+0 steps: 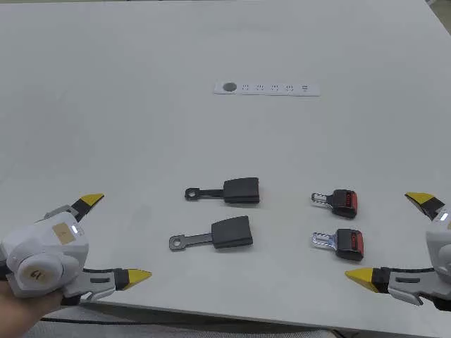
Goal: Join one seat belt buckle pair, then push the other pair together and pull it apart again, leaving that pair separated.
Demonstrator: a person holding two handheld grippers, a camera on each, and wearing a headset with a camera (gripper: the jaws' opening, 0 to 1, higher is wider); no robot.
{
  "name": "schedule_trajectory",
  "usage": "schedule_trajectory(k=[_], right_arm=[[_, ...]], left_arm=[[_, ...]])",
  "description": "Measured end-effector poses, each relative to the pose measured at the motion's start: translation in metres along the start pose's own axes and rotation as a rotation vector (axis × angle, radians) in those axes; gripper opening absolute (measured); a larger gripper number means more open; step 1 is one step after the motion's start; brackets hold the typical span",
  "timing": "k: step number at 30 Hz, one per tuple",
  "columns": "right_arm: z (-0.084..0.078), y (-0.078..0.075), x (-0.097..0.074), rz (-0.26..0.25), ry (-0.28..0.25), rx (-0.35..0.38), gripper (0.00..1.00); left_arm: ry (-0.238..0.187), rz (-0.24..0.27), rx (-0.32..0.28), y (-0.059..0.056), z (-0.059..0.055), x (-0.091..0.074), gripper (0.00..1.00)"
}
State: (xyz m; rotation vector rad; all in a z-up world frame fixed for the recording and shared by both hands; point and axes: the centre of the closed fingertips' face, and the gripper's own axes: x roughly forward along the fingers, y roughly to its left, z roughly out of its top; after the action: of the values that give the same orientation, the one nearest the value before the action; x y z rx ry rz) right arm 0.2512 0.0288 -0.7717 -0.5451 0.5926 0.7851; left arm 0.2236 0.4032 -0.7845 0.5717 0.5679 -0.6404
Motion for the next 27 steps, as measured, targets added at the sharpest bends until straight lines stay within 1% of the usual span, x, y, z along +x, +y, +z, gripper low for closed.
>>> schedule_trajectory(k=[4, 7, 12, 14, 20, 22, 24, 27], right_arm=[[0.0021, 0.0014, 0.0014, 0.003, 0.000, 0.000, 0.98], [0.0032, 0.0023, 0.0024, 0.007, 0.002, -0.005, 0.98], [0.0028, 0.0032, 0.0033, 0.013, 0.009, -0.019, 0.98], [0.0027, 0.0032, 0.0031, 0.013, 0.010, -0.022, 0.99], [0.0011, 0.0026, 0.0041, 0.016, 0.019, -0.014, 0.99], [0.0007, 0.0022, 0.0050, 0.016, 0.023, -0.010, 0.99], [0.0012, 0.0020, 0.0056, 0.015, 0.023, -0.010, 0.99], [0.0009, 0.0005, 0.0067, 0.012, 0.025, -0.005, 0.99]], left_arm=[[-0.003, 0.006, -0.010, 0.0016, 0.0000, -0.0006, 0.98], [-0.001, 0.003, -0.006, -0.0002, 0.0007, -0.0007, 0.98], [0.008, -0.015, 0.021, -0.0054, 0.0002, 0.0013, 0.98], [0.009, -0.013, 0.026, -0.0044, -0.0012, 0.0014, 0.98], [-0.004, 0.004, 0.008, 0.0011, 0.0021, -0.0006, 0.98], [-0.001, 0.001, 0.008, 0.0007, 0.0011, 0.0001, 0.98], [0.013, -0.014, 0.003, -0.0026, -0.0012, 0.0019, 0.96], [0.028, -0.018, 0.024, -0.0049, -0.0039, 0.0030, 0.96]])
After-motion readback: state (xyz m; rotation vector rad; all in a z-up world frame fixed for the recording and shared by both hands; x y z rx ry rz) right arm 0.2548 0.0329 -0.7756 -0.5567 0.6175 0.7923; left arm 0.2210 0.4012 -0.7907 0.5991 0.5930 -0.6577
